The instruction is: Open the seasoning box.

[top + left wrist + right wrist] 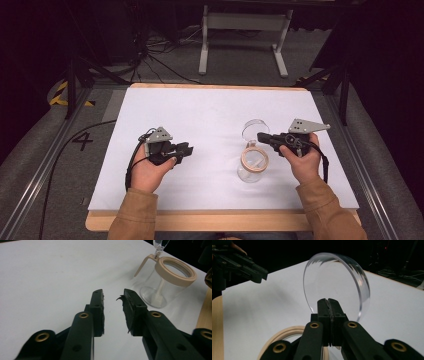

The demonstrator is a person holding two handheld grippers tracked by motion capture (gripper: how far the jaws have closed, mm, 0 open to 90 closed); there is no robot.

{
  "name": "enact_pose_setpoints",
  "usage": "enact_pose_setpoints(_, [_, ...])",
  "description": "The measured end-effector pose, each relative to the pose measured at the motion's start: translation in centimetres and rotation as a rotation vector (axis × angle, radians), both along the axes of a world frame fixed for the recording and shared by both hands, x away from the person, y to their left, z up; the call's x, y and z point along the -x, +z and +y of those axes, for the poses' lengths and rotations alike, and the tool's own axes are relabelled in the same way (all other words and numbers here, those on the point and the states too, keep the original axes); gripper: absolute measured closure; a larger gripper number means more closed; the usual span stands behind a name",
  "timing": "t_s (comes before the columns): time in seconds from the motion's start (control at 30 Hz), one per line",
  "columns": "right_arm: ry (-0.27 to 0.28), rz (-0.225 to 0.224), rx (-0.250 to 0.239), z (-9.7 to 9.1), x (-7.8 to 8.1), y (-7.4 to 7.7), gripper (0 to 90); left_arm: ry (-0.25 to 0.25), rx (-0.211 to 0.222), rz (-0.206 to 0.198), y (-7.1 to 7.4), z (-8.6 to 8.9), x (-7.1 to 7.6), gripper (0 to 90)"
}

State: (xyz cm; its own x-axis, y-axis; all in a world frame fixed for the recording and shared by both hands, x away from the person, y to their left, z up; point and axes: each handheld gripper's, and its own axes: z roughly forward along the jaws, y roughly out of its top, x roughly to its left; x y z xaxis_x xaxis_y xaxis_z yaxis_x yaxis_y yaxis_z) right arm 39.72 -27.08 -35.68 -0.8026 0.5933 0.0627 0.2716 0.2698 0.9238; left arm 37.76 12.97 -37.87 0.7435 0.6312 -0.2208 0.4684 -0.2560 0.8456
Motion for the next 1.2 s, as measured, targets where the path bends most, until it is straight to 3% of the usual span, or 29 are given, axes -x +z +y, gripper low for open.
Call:
enact_pose_setpoints(0.07, [0.003, -0.001, 0.0, -0.3, 0.2, 0.5, 85.6, -0.015, 0.001, 0.0, 0.2, -0.2, 0.1, 65.4])
enact_pose_setpoints(0.17, [0.001, 0.015, -0.007, -1.2, 0.4, 1.2, 71.9, -0.052, -0.027, -0.012, 0.3, -0.5, 0.0, 58.3])
enact_pose_setpoints(0.2, [-0.007, 0.002, -0.003, -1.5, 0.5, 1.4, 69.6, -0.062, -0.033, -0.021, 0.3, -0.5, -0.1, 57.0])
enact_pose_setpoints(0.3, [-0.031, -0.013, 0.011, -2.6, 0.5, 1.9, 59.6, -0.06, -0.036, -0.001, 0.2, -0.5, -0.4, 52.5])
enact_pose_setpoints(0.5, [-0.102, -0.023, 0.044, -5.4, 0.5, 2.2, 54.9, 0.045, -0.101, 0.032, -0.1, 1.0, -1.0, 45.8])
enact_pose_setpoints(0.63, [-0.16, -0.018, 0.078, -7.4, 0.5, 2.1, 53.3, 0.076, -0.123, 0.047, -0.3, 2.0, -1.5, 43.0])
enact_pose_setpoints(0.97, [-0.258, 0.039, 0.152, -11.5, -0.1, 0.3, 49.6, 0.093, -0.161, 0.086, -2.0, 2.7, -3.2, 40.2])
enact_pose_setpoints(1.1, [-0.297, 0.065, 0.171, -12.6, -0.3, -0.7, 48.7, 0.107, -0.189, 0.105, -2.7, 2.8, -3.8, 39.5])
enact_pose_setpoints(1.2, [-0.314, 0.085, 0.191, -13.1, -0.5, -1.3, 48.5, 0.107, -0.186, 0.122, -3.1, 2.8, -4.1, 39.2])
